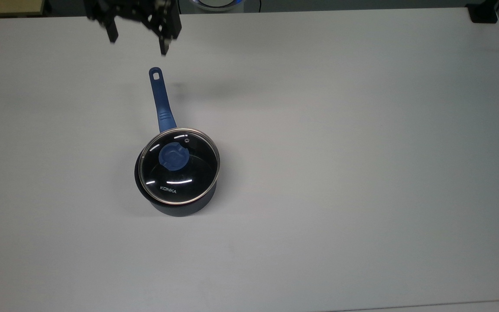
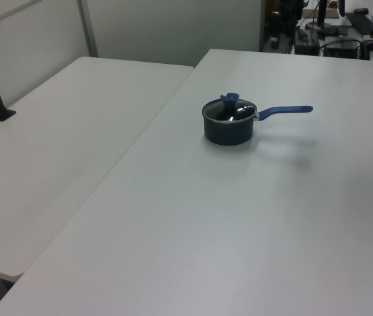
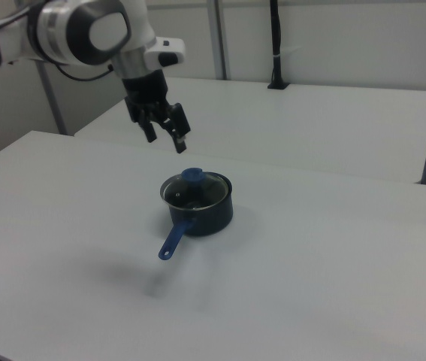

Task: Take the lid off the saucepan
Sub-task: 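Lower the open gripper onto the blue knob of the glass lid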

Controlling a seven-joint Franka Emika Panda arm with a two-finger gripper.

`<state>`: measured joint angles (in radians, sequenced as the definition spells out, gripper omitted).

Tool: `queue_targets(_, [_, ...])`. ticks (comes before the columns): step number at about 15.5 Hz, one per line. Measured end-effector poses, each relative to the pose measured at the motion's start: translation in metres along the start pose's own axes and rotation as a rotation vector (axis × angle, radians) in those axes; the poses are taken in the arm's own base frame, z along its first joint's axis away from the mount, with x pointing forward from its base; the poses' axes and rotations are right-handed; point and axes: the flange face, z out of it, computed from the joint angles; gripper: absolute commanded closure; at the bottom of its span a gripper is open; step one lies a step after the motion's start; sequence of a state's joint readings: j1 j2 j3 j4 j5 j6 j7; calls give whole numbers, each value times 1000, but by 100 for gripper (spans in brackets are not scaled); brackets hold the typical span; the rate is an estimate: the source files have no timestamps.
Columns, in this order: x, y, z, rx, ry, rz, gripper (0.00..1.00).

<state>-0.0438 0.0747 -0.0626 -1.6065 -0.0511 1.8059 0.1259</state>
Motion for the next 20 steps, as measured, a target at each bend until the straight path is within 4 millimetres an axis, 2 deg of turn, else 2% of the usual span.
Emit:
queue_targets(3, [23,-6,24,12,76,102,0])
queue_targets(6, [46,-18,43,67,188,302,0])
queue_targets(9, [62,-27,73,105,226,455,0])
queue_targets(12, [69,-40,102,120,222,537,0])
queue_targets(16, [70,-73,149,116,188,520,0])
queue_targets(20, [70,-80,166,107,173,512,0])
